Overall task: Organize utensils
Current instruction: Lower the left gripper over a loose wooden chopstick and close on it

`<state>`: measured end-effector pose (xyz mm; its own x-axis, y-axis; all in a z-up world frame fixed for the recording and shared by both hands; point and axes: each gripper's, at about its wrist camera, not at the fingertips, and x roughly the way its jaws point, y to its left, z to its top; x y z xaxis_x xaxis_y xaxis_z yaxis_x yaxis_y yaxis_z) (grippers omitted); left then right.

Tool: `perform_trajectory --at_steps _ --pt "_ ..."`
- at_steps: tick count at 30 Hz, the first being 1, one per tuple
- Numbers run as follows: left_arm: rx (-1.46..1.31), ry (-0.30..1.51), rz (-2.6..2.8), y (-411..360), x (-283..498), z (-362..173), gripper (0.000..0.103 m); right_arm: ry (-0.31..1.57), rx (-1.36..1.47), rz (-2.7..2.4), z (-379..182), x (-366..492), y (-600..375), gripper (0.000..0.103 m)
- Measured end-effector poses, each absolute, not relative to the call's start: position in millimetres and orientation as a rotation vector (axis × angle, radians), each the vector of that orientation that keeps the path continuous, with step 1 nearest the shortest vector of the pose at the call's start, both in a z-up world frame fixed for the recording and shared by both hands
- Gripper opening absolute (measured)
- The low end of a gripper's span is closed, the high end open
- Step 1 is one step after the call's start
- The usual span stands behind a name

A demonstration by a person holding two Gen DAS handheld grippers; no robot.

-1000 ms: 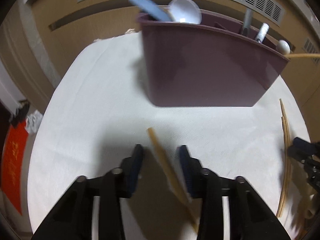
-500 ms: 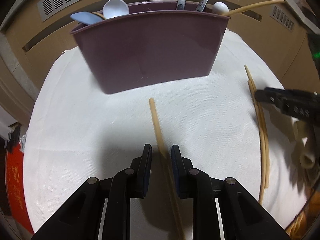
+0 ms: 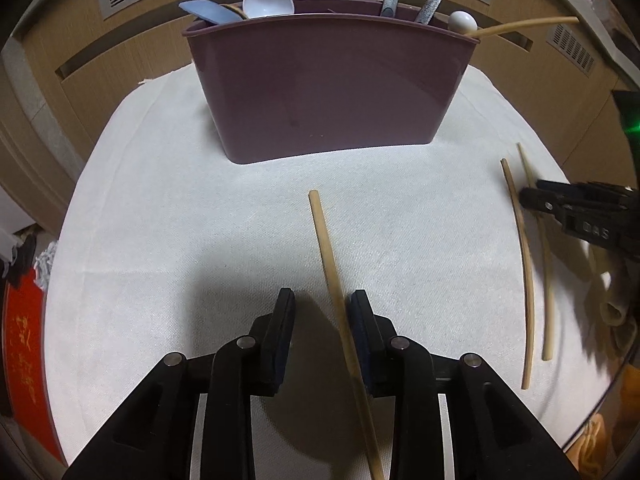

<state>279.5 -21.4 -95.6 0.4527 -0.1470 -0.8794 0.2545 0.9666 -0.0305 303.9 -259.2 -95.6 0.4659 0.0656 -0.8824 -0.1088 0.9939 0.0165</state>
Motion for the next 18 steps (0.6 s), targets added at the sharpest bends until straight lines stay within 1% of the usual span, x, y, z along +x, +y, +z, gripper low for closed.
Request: perform_trajectory --at_steps 1,3,6,7,11,18 --pt "0.106 1.075 -0.247 -20.4 279.3 -95.1 0.031 1.075 -0.052 0.117 -95.7 307.6 -254.9 0.022" --pt "0.101 1.079 -0.244 -18.1 279.1 -94.2 0.031 1.048 -0.100 0.148 -95.0 310.1 -242.5 0.018" --pt "0.089 1.090 -0.245 -16.4 281.4 -93.6 0.031 1.004 -0.148 0.224 -89.9 303.7 -226.1 0.006" --pt "0.081 1.096 -0.245 -15.3 282.5 -93.0 0.031 1.006 -0.127 0.271 -87.4 300.7 -223.9 0.004" --pt "0.083 1.103 -0.235 -21.0 285.7 -94.7 0.031 0.984 -0.096 0.316 -79.3 288.1 -223.2 0.004" --pt "0.104 1.115 -0.239 -23.2 317.4 -100.4 0.030 0.998 -0.074 0.258 -80.0 283.7 -240.4 0.004"
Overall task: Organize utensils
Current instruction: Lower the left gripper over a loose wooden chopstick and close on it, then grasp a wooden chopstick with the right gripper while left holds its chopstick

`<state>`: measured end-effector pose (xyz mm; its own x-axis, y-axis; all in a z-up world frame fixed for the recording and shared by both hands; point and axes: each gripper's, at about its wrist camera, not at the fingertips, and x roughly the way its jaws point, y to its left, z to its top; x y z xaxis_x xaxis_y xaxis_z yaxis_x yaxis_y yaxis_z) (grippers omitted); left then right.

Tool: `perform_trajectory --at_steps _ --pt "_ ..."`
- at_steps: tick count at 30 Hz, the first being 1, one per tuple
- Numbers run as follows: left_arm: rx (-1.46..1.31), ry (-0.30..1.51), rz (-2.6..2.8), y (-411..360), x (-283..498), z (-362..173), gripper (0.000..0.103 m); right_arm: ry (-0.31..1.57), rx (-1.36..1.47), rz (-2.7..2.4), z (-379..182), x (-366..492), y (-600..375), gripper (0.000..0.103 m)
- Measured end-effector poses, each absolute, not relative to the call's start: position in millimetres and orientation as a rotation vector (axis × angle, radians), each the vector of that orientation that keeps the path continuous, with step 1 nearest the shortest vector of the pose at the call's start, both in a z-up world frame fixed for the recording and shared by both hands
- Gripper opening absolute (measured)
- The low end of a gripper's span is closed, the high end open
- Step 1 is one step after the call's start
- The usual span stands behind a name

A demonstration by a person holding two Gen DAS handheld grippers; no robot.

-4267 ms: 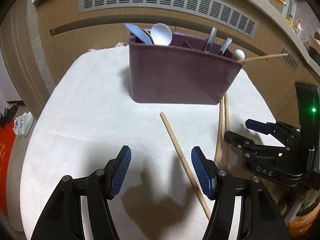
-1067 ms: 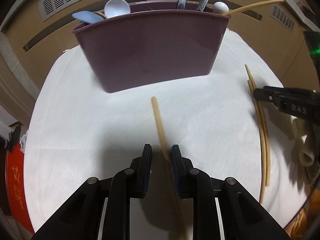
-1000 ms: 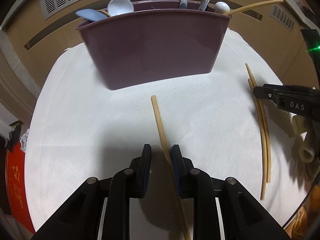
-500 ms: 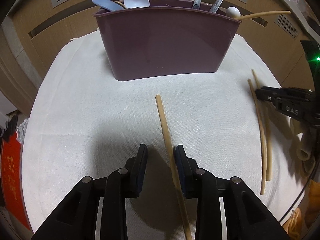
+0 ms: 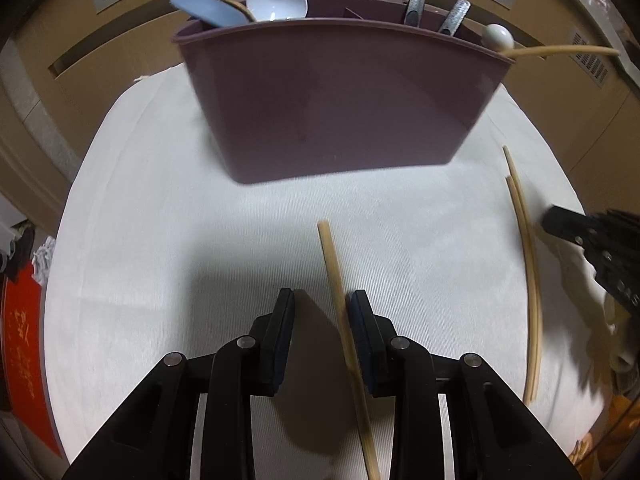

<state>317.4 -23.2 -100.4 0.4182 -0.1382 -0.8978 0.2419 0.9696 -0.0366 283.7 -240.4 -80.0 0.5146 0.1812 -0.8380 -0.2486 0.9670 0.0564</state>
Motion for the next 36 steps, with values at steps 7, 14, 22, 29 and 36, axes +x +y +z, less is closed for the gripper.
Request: perform_trajectory --at_steps 7,14,22,29,36 --pt "0.242 1.072 -0.276 -41.4 315.9 -99.2 0.009 1.040 0.003 0.251 -87.8 278.7 -254.8 0.015" --pt "0.138 0.950 -0.289 -28.5 284.3 -73.7 0.007 1.055 0.086 0.167 -94.5 302.6 -253.1 0.019" --pt "0.048 0.948 -0.291 -3.8 276.0 -72.0 0.008 1.077 0.014 0.113 -100.3 323.6 -231.0 0.020" --pt "0.030 1.056 -0.340 -11.4 276.3 -101.8 0.031 1.127 -0.072 0.126 -102.2 305.5 -240.1 0.019" --pt "0.116 1.093 -0.328 -30.6 287.9 -102.4 0.042 1.101 -0.058 0.149 -102.4 294.6 -243.9 0.019"
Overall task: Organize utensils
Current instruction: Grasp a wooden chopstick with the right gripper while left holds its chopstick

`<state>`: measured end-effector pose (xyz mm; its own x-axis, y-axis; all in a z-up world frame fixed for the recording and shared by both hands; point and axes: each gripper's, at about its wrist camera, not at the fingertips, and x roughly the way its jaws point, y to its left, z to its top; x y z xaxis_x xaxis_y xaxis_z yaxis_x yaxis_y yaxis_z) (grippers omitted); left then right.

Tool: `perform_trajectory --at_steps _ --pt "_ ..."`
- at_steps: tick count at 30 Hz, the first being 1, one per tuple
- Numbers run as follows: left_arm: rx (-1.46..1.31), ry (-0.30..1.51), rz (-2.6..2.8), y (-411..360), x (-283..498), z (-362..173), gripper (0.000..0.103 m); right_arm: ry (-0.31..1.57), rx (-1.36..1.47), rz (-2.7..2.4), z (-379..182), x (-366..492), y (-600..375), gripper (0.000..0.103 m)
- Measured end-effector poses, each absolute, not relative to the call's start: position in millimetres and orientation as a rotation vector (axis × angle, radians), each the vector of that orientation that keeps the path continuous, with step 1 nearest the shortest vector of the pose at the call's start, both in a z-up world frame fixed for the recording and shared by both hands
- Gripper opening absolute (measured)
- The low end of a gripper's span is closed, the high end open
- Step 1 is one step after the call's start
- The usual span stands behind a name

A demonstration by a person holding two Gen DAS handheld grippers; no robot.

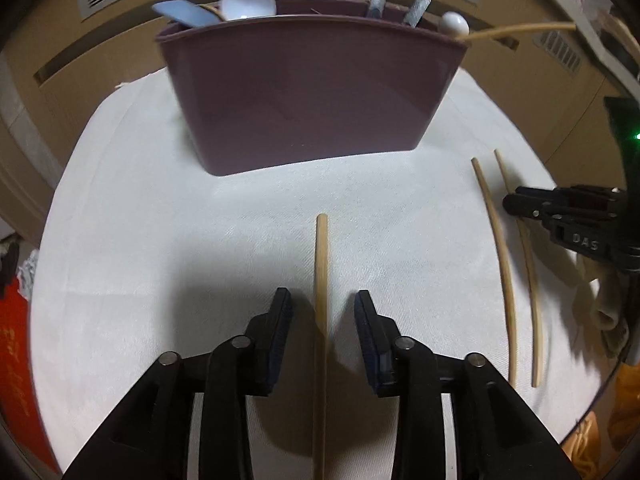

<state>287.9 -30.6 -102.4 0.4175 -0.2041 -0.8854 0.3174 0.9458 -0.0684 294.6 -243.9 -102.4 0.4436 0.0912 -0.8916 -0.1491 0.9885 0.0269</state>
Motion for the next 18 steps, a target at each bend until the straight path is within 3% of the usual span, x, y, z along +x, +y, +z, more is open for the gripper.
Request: perform_trajectory --at_steps 1,3,5,8,10,12,16,18 --pt "0.133 1.107 -0.344 -36.2 288.5 -102.8 0.048 1.095 -0.053 0.155 -102.8 294.3 -245.0 0.020" --pt "0.141 1.140 -0.394 -45.6 291.6 -105.8 0.081 1.086 -0.037 0.166 -103.2 294.0 -247.4 0.020" --pt "0.146 1.174 -0.429 -54.9 294.9 -109.8 0.098 1.080 -0.023 0.177 -103.3 295.4 -249.9 0.020" --pt "0.173 1.206 -0.407 -65.0 301.2 -112.4 0.101 1.073 -0.006 0.181 -103.2 298.2 -251.2 0.020" --pt "0.147 1.212 -0.381 -62.4 305.7 -110.0 0.097 1.068 0.003 0.176 -103.2 303.0 -250.7 0.020" --pt "0.159 1.190 -0.328 -58.3 308.4 -105.3 0.074 1.065 0.000 0.169 -103.2 308.7 -248.5 0.020" --pt "0.177 1.178 -0.298 -50.1 313.6 -100.3 0.051 1.057 -0.047 0.167 -103.2 318.5 -237.6 0.022" --pt "0.181 1.171 -0.296 -47.2 317.7 -98.9 0.031 1.054 -0.064 0.171 -102.9 320.3 -233.2 0.022"
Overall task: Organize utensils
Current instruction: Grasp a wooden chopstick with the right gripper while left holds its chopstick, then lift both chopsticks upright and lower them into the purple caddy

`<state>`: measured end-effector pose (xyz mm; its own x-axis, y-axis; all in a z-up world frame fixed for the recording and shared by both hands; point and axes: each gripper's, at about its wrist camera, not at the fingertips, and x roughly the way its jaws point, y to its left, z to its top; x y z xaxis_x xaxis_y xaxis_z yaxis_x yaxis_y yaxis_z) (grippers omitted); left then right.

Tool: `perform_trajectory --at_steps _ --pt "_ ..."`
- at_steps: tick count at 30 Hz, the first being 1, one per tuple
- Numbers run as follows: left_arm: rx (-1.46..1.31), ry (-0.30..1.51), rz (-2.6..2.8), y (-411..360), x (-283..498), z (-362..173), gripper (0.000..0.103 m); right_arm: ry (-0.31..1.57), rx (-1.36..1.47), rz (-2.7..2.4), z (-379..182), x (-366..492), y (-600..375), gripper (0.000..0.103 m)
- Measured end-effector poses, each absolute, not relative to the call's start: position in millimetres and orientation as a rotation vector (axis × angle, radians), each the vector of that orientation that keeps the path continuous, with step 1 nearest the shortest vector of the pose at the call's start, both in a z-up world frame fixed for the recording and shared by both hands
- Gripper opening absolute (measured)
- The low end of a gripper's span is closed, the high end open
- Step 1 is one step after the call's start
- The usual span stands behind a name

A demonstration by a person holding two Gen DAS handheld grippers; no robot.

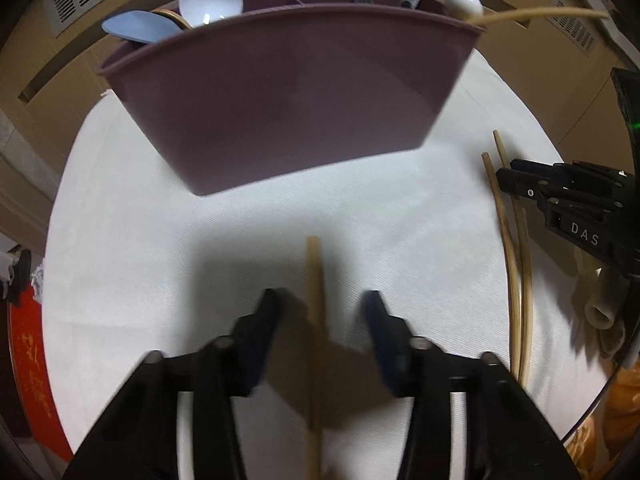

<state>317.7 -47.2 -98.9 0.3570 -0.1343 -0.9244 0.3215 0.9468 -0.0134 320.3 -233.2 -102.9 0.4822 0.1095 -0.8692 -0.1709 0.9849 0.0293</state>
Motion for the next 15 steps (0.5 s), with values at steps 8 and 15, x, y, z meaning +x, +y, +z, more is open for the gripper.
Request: perform_trajectory --at_steps 8,15 --pt "0.130 1.115 -0.295 -32.1 325.9 -86.7 0.006 1.023 -0.094 0.289 -92.8 306.0 -216.8 0.007" --pt "0.053 0.910 -0.367 -18.8 265.4 -30.3 0.006 0.888 -0.050 0.358 -35.0 247.2 -219.5 0.006"
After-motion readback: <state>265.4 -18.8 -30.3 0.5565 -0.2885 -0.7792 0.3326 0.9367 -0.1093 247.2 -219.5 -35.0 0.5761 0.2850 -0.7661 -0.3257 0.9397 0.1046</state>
